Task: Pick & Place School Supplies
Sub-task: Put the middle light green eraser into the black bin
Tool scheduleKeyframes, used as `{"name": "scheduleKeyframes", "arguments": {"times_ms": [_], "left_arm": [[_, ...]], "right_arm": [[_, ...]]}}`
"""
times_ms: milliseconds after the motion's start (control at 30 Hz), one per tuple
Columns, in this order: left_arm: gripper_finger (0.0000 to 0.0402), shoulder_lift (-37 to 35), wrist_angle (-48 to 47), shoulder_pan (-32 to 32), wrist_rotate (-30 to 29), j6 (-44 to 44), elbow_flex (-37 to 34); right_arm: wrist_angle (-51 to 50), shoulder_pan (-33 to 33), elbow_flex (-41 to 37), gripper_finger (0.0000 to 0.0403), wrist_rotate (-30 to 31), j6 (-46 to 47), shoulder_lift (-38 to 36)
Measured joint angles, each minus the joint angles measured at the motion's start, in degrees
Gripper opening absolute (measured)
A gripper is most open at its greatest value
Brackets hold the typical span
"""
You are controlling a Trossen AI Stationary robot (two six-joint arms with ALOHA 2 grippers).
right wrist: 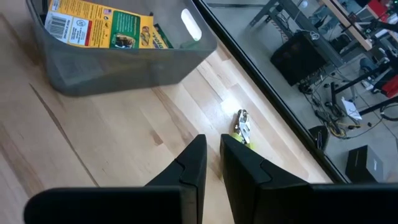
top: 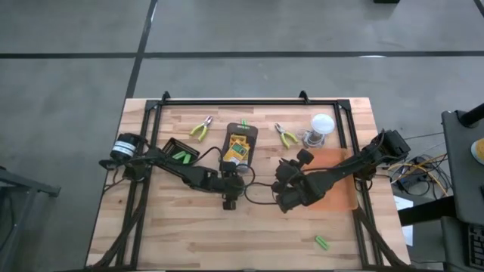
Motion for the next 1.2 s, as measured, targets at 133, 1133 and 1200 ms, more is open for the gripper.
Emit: {"name": "scheduleKeyframes", "arguments": {"times_ms": [133,1133,1200], "left_arm": [[0.0213,-0.04,-0.11,0.00,0.75,-0.61,0.02],[0.0213,-0.04,-0.11,-5.20,-3.02,2.05,0.00],[0.0213,-0.04,-0.07,-5.93,-5.36,2.52,0.00]], "right_arm": [[0.09,0.00,0.00,0.0043,0.00,0.00,0.00],[1.14,0.01,0.00,0.0043,0.00,0.00,0.02],[1.20,0.02,0.00,0.0043,0.00,0.00,0.02]]}}
